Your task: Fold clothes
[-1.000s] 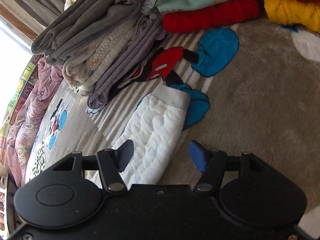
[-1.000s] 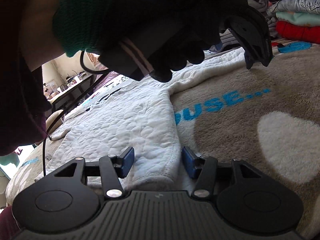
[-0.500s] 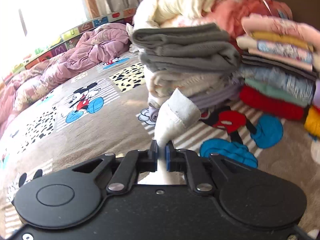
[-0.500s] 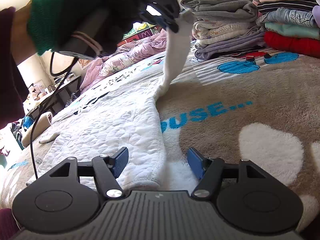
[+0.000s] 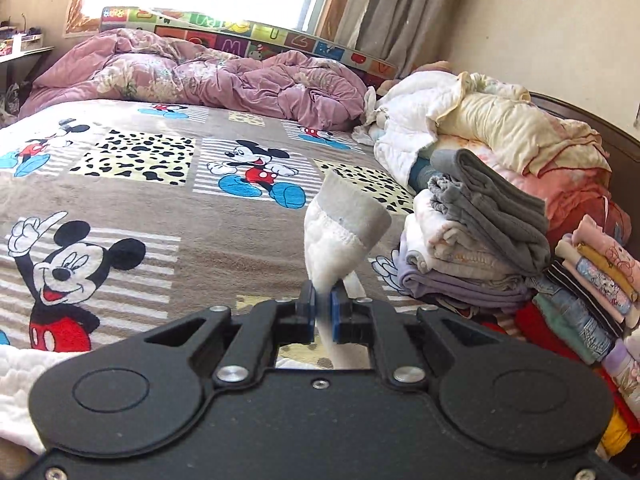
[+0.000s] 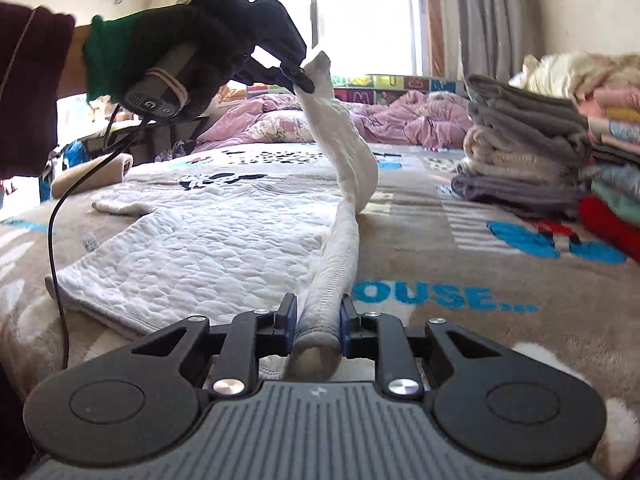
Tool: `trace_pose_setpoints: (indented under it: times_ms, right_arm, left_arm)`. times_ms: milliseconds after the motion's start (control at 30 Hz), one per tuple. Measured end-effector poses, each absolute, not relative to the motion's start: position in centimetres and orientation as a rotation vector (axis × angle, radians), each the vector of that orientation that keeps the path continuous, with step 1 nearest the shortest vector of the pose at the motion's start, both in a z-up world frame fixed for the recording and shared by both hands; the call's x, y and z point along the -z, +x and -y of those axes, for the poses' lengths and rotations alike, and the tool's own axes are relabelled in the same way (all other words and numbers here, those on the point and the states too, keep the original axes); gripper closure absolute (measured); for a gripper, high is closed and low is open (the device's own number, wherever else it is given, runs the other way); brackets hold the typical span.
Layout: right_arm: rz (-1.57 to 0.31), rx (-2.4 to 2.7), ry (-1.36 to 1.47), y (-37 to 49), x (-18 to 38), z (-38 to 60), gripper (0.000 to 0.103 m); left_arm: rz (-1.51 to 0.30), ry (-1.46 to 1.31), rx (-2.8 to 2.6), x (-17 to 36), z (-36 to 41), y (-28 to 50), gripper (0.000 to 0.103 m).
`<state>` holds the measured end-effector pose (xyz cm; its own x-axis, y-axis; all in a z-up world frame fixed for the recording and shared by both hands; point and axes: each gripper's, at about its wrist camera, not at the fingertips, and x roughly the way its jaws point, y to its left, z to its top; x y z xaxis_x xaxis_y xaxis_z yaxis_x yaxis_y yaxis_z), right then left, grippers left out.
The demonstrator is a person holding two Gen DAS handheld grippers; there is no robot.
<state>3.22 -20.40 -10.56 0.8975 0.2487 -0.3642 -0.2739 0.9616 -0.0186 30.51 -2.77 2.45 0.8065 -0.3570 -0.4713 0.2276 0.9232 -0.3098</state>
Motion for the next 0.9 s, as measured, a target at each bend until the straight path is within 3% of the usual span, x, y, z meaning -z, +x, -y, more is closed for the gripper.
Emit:
trace_pose_setpoints:
  times_ms: [233, 700, 800, 900]
  right_arm:
    - [-0.267, -0.362, -0.44, 2.3, 11.1, 14.1, 0.08]
    - [-0.329, -0.439, -0.423, 3.5, 11.7, 12.4, 0.082]
    - [-0.329, -0.448, -0.414, 3.5, 11.8, 12.4, 0.079]
    - [-0.305, -0.466, -0.401, 2.7, 10.9, 12.8, 0.063]
  left_arm:
    - [-0.561, -0.397, 0.255, 0.5, -3.4, 29.7, 0.097]
    - [-0.626, -0.458, 0.21, 5.5, -7.4, 31.0, 0.097]
    - [-0.674, -0.361, 0.174, 5.8, -6.7, 30.6, 0.089]
    - [-0.632, -0.264, 0.144, 4.9, -6.1, 28.2, 0.08]
